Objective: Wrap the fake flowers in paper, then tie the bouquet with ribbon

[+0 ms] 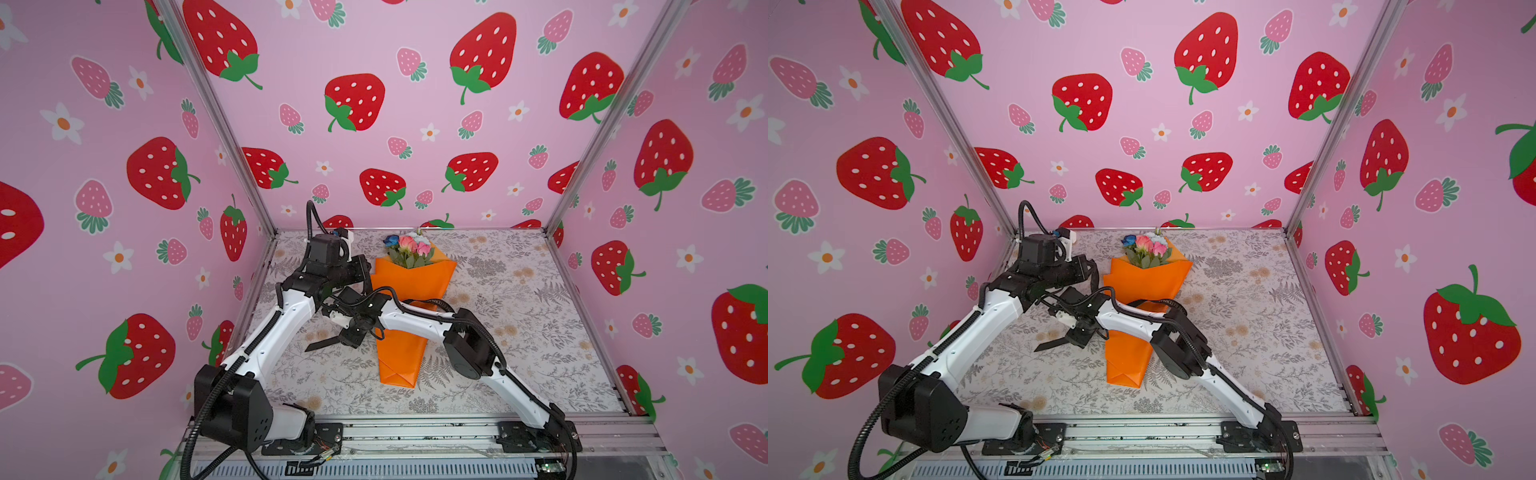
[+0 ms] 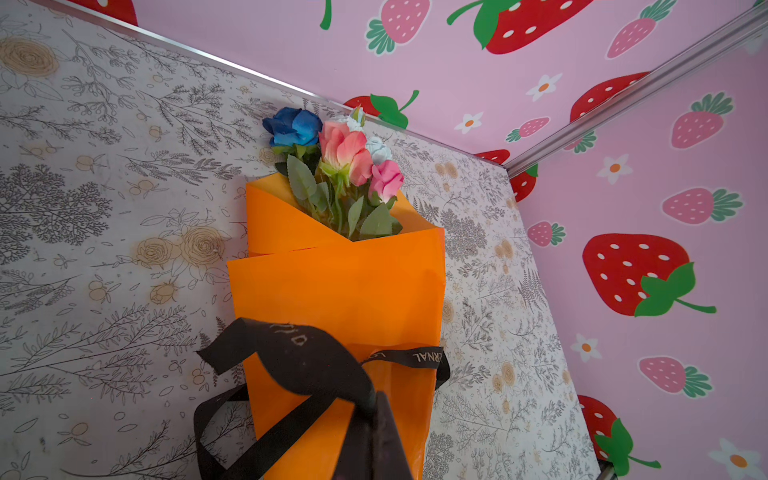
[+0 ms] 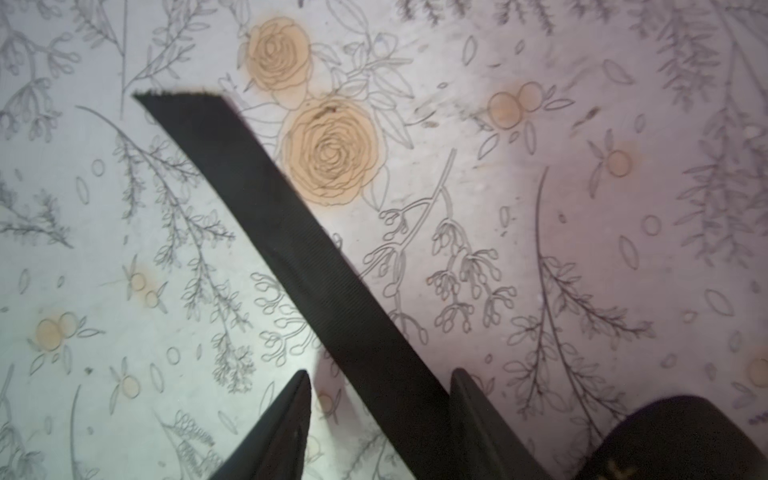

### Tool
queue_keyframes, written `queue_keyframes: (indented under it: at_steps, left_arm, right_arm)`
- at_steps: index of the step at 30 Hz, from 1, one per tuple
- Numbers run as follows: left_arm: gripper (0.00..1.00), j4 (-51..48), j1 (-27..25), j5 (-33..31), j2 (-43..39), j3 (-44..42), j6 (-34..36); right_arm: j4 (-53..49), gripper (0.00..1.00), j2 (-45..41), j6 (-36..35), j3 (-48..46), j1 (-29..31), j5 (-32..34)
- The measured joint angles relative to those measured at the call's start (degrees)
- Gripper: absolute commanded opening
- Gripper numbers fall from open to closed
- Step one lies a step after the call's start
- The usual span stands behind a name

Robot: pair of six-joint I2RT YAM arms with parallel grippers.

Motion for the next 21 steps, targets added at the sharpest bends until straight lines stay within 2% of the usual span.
queue_keyframes:
  at_steps: [11,21]
  left_arm:
    - [0.0,-0.1,0.0,0.0,0.1,0.0,0.0]
    - [0.0,-0.1,0.1,-0.4,0.2,0.0,0.0]
  right_arm:
    - [-0.6,0.31,-0.1,-1.5,-0.5,1.3,1.6]
    - [-1.1,0.51,-0.7,-2.7,-1.0,1.7,2.3]
